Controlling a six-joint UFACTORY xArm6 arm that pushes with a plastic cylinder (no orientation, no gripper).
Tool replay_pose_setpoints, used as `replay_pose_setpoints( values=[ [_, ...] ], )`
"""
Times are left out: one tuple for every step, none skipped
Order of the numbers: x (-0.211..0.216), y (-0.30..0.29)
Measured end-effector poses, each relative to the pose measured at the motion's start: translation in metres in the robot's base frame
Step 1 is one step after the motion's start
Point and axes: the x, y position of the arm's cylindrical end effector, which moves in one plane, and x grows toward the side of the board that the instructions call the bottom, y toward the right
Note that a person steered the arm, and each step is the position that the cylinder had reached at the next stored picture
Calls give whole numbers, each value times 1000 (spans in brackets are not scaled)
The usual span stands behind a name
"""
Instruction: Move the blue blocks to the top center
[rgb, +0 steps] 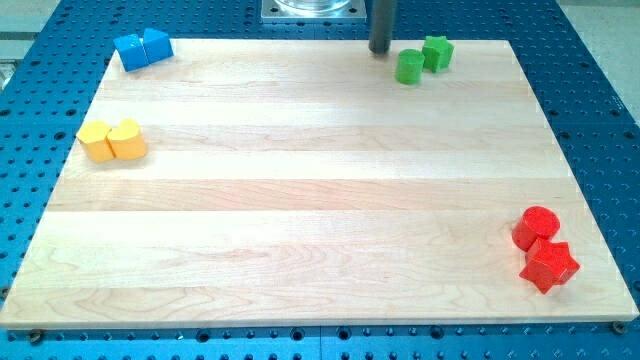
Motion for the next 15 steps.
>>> replay_pose_setpoints(
  values=[
    [-1, -17],
    [0, -62],
    [1, -108],
    [11, -105],
    [75, -188],
    [133, -274],
    [151, -356],
    [144, -391],
    [112, -391],
    [68, -392],
    [60, -389],
    [36, -387],
    [29, -387],
    [29, -379],
    [24, -368]
  ],
)
